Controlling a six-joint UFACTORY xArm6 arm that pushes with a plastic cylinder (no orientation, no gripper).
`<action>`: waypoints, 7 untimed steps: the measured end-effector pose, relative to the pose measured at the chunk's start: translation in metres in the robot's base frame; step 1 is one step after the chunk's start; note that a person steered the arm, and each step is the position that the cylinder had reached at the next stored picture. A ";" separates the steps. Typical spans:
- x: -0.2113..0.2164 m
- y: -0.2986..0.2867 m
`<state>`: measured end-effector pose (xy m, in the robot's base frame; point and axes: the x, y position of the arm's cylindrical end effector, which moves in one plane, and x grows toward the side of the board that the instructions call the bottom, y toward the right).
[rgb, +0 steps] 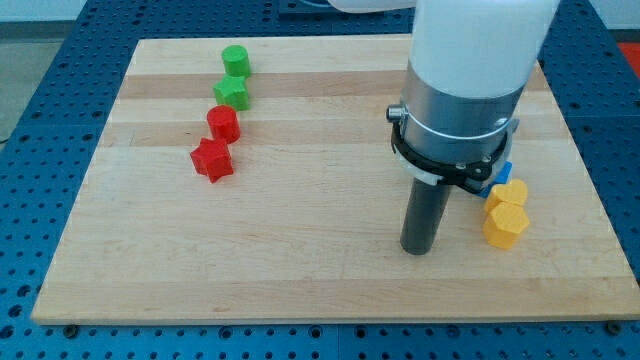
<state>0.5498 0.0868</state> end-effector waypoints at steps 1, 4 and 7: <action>0.000 0.001; -0.130 -0.018; -0.065 0.024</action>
<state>0.4847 0.1111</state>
